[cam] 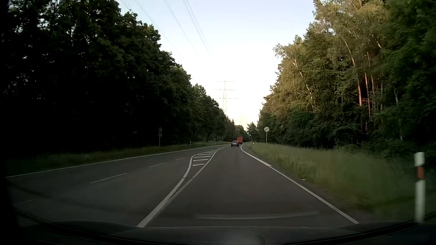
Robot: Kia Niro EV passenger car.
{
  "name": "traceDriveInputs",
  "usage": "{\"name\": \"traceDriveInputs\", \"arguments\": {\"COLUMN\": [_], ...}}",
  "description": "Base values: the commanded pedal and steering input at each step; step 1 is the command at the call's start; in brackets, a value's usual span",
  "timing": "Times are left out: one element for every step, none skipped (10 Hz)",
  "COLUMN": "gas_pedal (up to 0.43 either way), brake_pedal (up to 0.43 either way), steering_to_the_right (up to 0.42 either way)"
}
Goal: Follow the waypoints while adhering to traffic rules and regulations
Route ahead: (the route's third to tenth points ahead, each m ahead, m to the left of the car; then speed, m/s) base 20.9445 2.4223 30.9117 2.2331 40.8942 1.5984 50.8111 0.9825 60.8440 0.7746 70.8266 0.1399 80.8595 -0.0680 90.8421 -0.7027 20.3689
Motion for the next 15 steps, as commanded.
{"name": "traceDriveInputs", "arguments": {"gas_pedal": [0.000,0.000,0.008,0.020,0.020,0.020,0.020,0.020,0.028,0.028,0.028,0.028,0.028,0.028,0.028], "brake_pedal": [0.018,0.024,0.018,0.018,0.024,0.018,0.018,0.018,0.018,0.018,0.018,0.018,0.024,0.018,0.018], "steering_to_the_right": [0.003,0.004,0.004,0.004,0.004,0.004,0.004,0.004,0.004,0.004,0.004,0.005,0.004,0.004,0.004]}}
